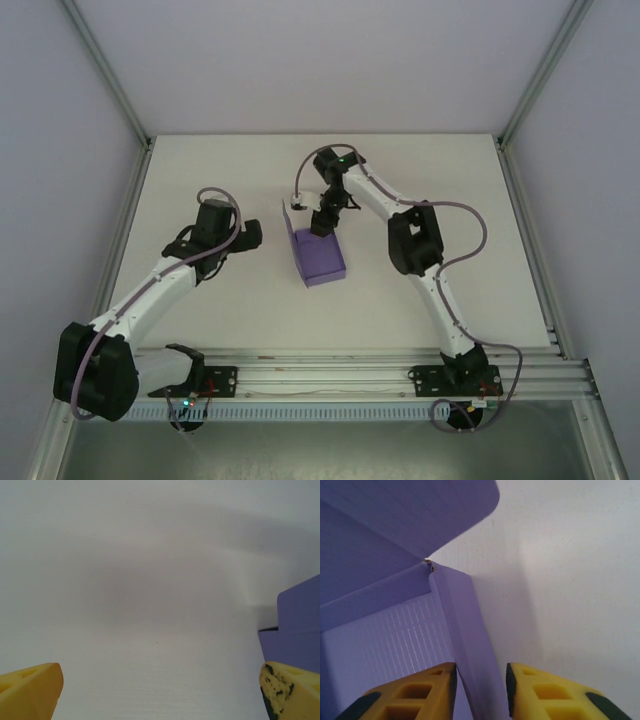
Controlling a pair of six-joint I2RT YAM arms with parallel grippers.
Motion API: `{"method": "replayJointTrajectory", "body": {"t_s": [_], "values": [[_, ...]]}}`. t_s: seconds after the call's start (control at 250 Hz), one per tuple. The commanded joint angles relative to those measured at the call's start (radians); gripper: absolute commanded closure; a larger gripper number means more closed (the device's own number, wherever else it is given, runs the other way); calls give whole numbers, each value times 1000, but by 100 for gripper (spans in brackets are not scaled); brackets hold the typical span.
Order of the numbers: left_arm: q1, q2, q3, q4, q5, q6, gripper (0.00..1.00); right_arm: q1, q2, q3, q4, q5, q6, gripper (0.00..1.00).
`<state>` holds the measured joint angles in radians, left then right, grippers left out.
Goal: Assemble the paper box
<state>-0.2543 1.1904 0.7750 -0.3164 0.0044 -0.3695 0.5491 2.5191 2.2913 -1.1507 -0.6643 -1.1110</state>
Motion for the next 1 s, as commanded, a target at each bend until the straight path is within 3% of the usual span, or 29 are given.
{"method": "replayJointTrajectory", "body": {"t_s": [0.0,0.16,0.368,0.46,0.7,0.935,0.999], "values": [[8,16,25,6,7,-8,0,21,35,20,-5,61,30,78],[8,29,24,2,1,-6,0,43,37,-36,55,163,98,100],[8,34,16,-3,-20,-20,0,106,-25,-210,246,497,222,100],[8,31,5,6,-17,-20,0,128,-70,-309,312,583,220,95],[8,9,-6,-1,-21,-18,0,146,-54,-312,256,719,198,91],[8,-38,-26,-12,-32,-14,0,146,-23,-248,193,692,194,87],[8,-50,-33,-12,-33,-16,0,147,-16,-234,180,689,183,81]]}}
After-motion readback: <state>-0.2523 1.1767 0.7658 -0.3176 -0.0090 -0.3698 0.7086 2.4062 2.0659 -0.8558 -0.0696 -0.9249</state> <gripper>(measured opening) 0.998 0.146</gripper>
